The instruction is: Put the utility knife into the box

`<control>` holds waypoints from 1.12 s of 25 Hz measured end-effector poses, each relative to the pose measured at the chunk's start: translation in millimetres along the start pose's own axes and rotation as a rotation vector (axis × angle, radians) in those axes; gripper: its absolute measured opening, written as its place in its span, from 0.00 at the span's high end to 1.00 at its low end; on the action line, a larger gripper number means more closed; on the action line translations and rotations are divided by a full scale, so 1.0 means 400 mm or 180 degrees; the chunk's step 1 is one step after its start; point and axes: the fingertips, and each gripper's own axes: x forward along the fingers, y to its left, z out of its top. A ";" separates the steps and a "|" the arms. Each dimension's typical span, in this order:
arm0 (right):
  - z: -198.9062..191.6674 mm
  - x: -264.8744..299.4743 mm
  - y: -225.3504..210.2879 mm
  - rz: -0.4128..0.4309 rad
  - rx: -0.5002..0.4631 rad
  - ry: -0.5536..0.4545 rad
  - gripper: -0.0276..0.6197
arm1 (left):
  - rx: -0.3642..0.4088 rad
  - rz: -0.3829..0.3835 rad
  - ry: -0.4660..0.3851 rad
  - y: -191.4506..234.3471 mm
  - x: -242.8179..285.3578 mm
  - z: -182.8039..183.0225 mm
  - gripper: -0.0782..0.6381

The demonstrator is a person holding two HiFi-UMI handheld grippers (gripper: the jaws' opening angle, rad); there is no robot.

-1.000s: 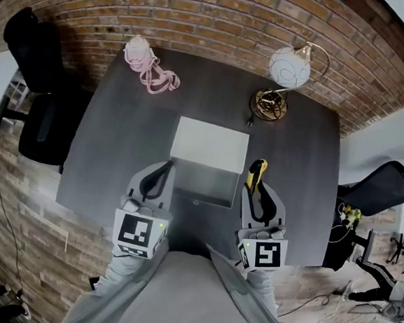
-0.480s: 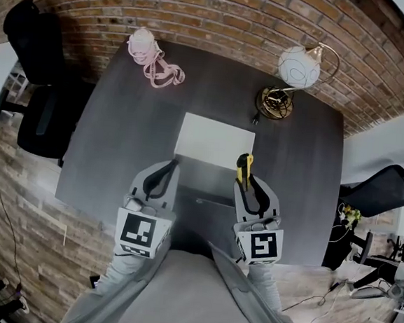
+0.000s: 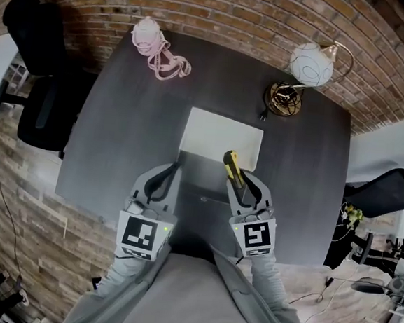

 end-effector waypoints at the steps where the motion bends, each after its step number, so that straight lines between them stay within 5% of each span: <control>1: -0.005 0.010 0.004 0.0027 -0.0011 0.0006 0.76 | -0.0013 0.0001 0.0012 0.001 0.001 -0.004 0.86; 28: -0.239 0.179 0.142 0.1218 -0.0679 0.1097 0.76 | -0.0066 -0.0052 0.0137 0.011 0.036 -0.072 0.86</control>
